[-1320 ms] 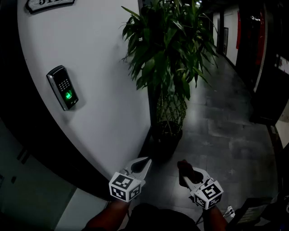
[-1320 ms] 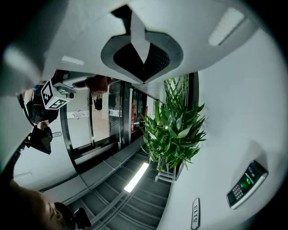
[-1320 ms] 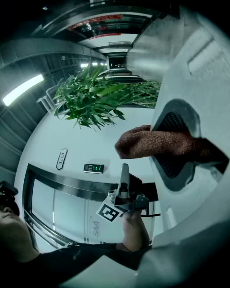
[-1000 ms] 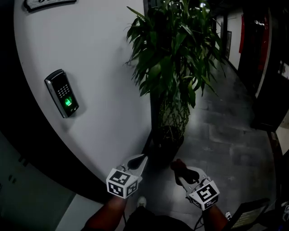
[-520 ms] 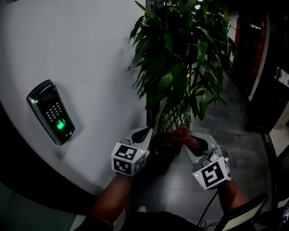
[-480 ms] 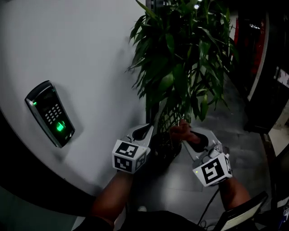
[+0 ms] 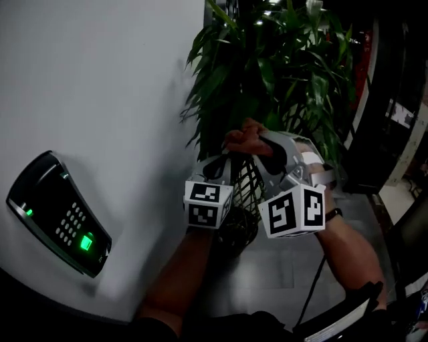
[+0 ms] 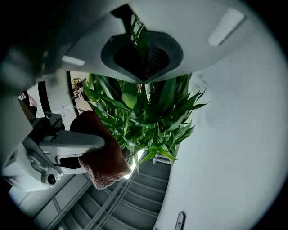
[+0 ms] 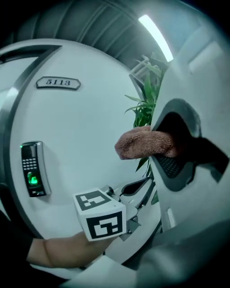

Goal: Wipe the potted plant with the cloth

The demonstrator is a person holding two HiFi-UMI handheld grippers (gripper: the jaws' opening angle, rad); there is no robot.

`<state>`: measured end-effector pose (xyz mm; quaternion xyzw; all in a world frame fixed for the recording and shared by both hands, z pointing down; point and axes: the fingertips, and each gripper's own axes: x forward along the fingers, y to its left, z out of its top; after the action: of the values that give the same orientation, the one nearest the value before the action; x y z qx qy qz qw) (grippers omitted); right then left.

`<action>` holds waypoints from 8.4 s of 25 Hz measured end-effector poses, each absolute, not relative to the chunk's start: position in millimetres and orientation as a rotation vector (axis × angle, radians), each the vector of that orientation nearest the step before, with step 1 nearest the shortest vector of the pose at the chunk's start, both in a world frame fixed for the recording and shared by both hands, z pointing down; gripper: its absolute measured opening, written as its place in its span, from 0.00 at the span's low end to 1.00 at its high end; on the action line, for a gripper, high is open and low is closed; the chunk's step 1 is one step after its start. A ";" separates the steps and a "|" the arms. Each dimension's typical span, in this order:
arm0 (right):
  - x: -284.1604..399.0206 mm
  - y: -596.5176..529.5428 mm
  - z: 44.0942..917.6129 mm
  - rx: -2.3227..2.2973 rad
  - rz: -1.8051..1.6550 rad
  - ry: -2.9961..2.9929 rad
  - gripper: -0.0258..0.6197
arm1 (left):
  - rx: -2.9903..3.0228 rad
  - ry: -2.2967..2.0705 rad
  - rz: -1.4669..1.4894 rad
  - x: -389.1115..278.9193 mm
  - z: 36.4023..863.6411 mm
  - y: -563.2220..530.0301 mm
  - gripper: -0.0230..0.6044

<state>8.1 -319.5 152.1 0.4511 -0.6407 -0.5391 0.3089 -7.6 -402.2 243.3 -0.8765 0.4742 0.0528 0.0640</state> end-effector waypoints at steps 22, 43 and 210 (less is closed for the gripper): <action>39.6 -484.0 102.9 1.182 -1.290 -1.420 0.14 | -2.620 1.214 -0.002 29.4 222.7 -457.8 0.07; 3.6 -452.6 173.2 0.986 -1.178 -1.582 0.14 | -2.392 1.259 -0.017 12.9 204.7 -462.0 0.07; 14.1 -324.7 192.5 0.958 -1.014 -1.964 0.14 | -2.606 1.545 0.069 -67.5 297.7 -474.2 0.07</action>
<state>14.1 -324.7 192.5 0.3712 -0.7612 -0.3929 0.3583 -67.5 -474.2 297.7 -0.8586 0.5091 0.0229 0.0558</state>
